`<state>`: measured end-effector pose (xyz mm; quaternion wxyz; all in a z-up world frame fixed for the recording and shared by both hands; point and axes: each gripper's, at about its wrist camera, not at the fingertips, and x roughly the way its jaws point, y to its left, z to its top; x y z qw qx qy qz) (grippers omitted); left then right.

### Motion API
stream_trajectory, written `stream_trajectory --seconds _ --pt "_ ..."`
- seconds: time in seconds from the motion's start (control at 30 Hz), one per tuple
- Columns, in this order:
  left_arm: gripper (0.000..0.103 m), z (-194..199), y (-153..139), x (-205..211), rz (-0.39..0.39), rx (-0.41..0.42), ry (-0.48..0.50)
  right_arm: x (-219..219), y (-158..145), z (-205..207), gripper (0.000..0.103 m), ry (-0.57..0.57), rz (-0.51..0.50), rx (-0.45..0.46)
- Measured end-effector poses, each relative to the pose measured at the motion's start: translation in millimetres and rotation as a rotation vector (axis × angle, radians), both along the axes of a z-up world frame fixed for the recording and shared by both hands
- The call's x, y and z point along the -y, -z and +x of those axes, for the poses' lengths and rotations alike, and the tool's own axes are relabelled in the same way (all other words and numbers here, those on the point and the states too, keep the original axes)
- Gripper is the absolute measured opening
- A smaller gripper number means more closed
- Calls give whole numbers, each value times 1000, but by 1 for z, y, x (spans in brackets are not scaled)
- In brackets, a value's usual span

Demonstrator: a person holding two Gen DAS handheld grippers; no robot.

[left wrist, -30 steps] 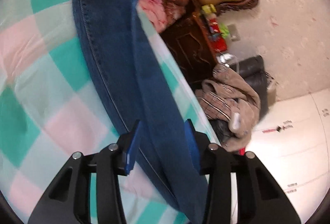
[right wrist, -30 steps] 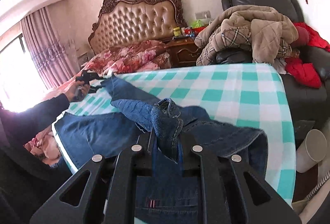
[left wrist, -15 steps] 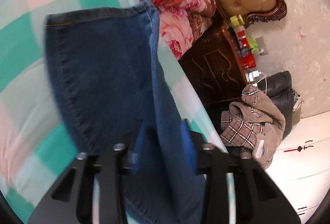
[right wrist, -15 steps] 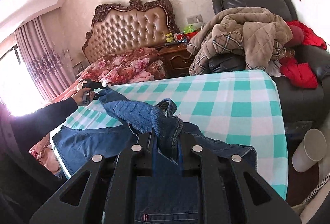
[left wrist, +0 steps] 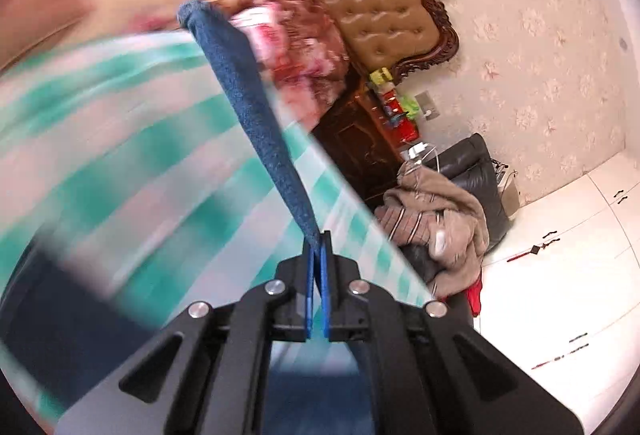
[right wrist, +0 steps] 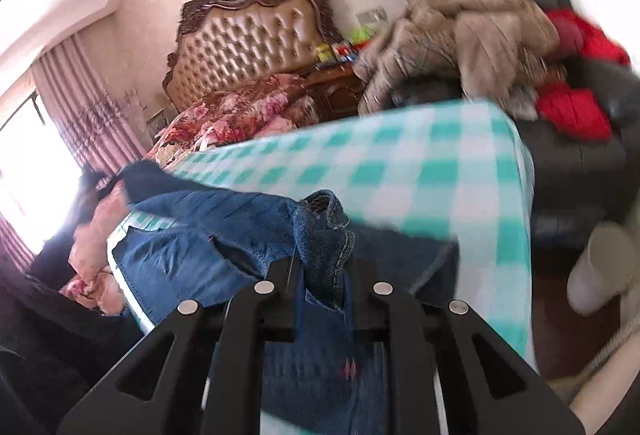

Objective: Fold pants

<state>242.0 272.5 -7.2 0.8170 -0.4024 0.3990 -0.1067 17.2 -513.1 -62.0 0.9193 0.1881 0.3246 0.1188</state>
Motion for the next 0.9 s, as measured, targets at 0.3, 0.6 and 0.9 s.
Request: stream_trajectory --seconds 0.3,0.6,0.9 --pt "2 -145 136 -28 -71 -177 -89 1 83 -45 33 175 220 -172" --pt "8 -150 149 -35 -143 -145 -106 -8 78 -82 86 443 404 -234" --pt "14 -149 161 -35 -191 -151 -114 -25 69 -84 79 474 428 -260"
